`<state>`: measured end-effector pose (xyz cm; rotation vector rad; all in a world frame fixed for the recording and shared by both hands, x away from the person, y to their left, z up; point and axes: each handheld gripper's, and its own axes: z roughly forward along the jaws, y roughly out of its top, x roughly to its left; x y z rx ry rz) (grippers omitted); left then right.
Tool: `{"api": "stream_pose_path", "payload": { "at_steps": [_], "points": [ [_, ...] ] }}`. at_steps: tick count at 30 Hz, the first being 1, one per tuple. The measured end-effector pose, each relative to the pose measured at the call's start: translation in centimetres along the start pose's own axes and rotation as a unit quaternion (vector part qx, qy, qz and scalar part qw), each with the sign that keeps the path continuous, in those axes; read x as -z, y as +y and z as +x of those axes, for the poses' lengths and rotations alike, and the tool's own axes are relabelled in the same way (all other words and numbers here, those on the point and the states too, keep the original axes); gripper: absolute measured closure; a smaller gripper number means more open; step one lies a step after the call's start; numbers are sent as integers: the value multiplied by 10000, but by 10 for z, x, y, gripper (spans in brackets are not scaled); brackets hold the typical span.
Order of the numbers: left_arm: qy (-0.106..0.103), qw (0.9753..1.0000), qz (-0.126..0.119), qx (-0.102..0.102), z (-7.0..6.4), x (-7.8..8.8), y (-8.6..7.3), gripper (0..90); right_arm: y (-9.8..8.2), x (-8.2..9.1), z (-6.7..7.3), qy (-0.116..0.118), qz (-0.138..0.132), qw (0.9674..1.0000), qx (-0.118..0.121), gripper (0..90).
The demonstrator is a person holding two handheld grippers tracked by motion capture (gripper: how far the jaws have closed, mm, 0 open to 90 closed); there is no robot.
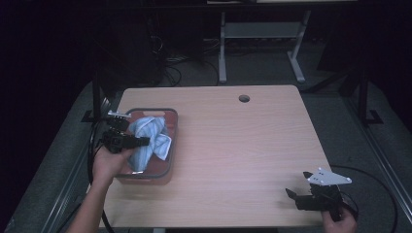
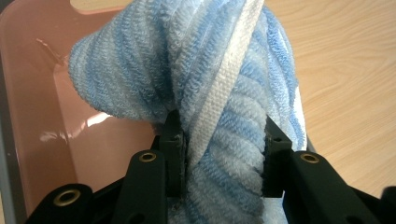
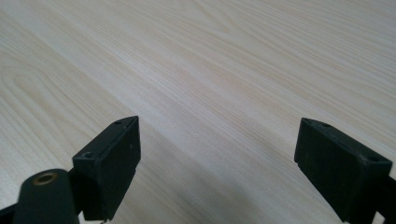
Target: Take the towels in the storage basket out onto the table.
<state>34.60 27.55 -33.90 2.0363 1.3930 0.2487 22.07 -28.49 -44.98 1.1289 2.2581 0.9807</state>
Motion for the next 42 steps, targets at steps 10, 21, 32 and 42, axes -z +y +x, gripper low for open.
{"api": "stream_pose_path", "payload": {
  "at_steps": [10, 21, 32, 42],
  "points": [
    [-38, 9998, -160, -59, -7, 10, 10, 617, -1, 3, -2, 22, -24, 10000, -47, 139],
    [-40, 9992, -381, -92, -7, 27, 12, 616, -1, 4, -4, 0, -49, 10000, -39, 139],
    [-71, 9986, -509, -156, -10, 42, 17, 615, -1, 3, -3, -17, -20, 10000, -11, 139],
    [-233, 9975, -626, -228, -20, 48, 29, 612, -1, 1, -3, -17, -2, 10000, -31, 139]
  ]
}}
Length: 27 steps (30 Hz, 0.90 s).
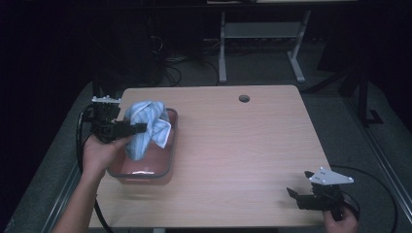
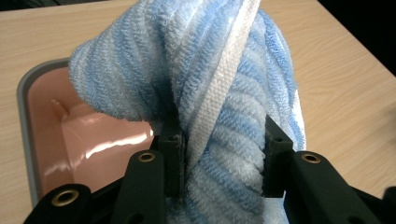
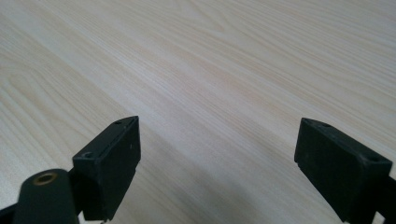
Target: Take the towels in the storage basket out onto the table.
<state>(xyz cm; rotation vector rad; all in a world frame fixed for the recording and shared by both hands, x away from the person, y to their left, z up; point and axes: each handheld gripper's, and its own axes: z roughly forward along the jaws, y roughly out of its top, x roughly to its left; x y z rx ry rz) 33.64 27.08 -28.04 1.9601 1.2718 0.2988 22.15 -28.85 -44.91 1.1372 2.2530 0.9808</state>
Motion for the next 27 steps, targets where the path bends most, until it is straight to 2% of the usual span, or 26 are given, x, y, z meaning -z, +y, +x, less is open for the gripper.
{"api": "stream_pose_path", "payload": {
  "at_steps": [5, 9, 19, 27],
  "points": [
    [-79, 9999, -79, -57, -7, 3, 8, 612, 0, 1, 0, -18, -10, 10000, -12, 139],
    [-80, 9997, -106, -183, -15, 3, 13, 611, 0, 2, 0, -54, -30, 10000, 23, 139],
    [-256, 9989, -107, -374, -31, -4, 20, 612, 0, 2, 0, -68, -26, 10000, 9, 139],
    [-364, 9983, -120, -433, -41, -10, 26, 612, -1, 4, 0, -63, -40, 10000, 0, 139]
  ]
}}
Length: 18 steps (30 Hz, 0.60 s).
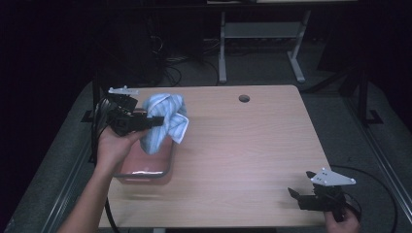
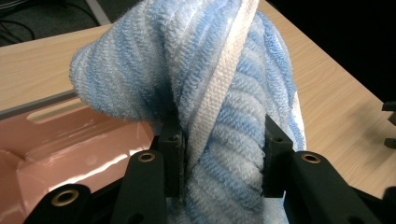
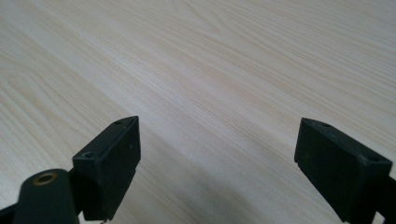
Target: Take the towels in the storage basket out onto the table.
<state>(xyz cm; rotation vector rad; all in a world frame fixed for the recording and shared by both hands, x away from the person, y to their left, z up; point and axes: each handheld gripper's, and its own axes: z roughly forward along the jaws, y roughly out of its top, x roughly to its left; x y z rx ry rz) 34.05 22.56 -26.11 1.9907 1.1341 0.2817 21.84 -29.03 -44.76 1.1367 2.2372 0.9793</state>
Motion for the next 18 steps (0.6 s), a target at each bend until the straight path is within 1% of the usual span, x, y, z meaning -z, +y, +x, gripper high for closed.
{"api": "stream_pose_path", "payload": {
  "at_steps": [4, 18],
  "points": [
    [-93, 9999, 9, -64, -6, -5, 4, 612, -1, 0, -1, 5, -7, 10000, -26, 139],
    [-293, 9992, 154, -213, -26, -30, 14, 612, -1, 1, -2, 8, -41, 10000, -3, 139]
  ]
}}
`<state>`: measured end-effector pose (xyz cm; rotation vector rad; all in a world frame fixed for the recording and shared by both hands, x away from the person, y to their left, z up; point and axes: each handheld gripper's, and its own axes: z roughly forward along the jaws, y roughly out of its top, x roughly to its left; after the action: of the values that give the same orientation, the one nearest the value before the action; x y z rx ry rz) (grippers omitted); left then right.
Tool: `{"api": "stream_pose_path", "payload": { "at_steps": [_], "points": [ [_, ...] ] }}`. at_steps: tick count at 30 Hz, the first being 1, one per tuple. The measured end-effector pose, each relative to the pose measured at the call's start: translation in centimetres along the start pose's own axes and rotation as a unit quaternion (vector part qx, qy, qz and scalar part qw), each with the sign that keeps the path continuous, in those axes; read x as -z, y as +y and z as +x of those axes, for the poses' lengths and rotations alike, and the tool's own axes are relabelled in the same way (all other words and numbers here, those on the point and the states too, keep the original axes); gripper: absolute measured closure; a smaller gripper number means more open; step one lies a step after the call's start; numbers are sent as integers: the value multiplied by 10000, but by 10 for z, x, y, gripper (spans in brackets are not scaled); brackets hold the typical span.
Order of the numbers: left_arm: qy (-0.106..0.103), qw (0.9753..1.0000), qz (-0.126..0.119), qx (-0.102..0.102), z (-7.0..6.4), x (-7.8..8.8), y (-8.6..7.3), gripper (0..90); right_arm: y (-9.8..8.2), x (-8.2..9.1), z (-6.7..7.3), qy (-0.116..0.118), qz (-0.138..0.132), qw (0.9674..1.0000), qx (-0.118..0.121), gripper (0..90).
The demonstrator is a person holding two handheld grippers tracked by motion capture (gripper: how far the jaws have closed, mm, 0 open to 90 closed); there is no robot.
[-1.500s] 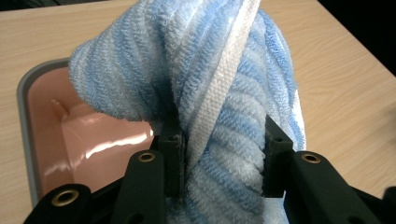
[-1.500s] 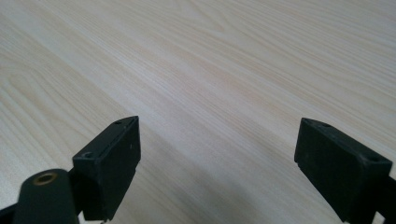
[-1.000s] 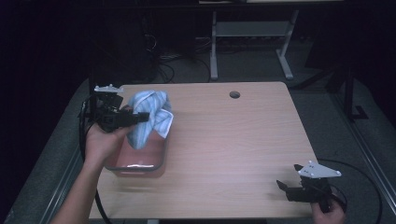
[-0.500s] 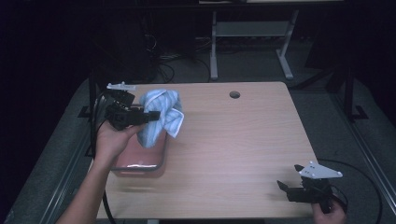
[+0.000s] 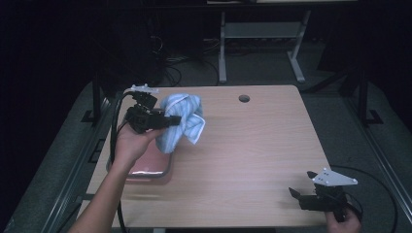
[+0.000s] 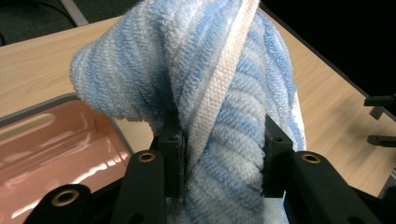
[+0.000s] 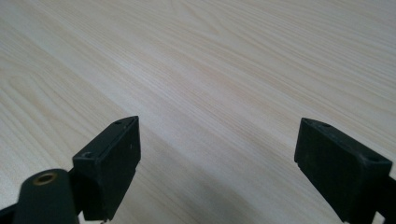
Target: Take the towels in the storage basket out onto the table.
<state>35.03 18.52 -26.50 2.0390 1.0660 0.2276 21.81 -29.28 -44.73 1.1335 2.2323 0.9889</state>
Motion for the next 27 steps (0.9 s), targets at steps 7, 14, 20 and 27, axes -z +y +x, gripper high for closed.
{"api": "stream_pose_path", "payload": {
  "at_steps": [7, 14, 20, 27],
  "points": [
    [-79, 9999, 64, -60, -5, -11, 3, 612, 2, -1, 1, 12, 11, 10000, 17, 139],
    [-170, 9997, 119, -98, -12, -21, 4, 612, 1, 0, 1, -10, 10, 10000, 15, 139],
    [-237, 9995, 167, -144, -18, -31, 5, 612, 2, -1, 2, 10, 10, 10000, 31, 139],
    [-346, 9987, 264, -270, -26, -44, 6, 612, 3, -1, 3, -5, 4, 10000, 46, 139]
  ]
}}
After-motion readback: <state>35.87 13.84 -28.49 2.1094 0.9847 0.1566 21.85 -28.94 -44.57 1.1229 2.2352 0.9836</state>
